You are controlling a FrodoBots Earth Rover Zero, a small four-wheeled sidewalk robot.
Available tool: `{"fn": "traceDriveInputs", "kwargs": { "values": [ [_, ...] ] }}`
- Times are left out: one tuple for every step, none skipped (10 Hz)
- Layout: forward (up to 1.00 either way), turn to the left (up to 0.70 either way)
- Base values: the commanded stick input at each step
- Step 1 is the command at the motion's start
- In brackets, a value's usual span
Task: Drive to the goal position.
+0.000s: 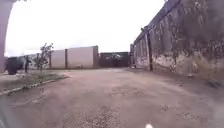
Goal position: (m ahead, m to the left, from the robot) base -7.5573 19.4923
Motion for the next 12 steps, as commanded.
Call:
{"fn": "traceDriveInputs", "kwargs": {
  "values": [
    [0.30,0.00],
    [0.30,0.00],
    [0.30,0.00],
    [0.30,0.00],
    [0.30,0.00],
    [0.30,0.00],
    [0.30,0.00],
    [0.30,0.00],
    [0.30,0.45],
    [0.30,0.60],
    [0.30,0.60],
    [0.30,0.00]
  ]
}}
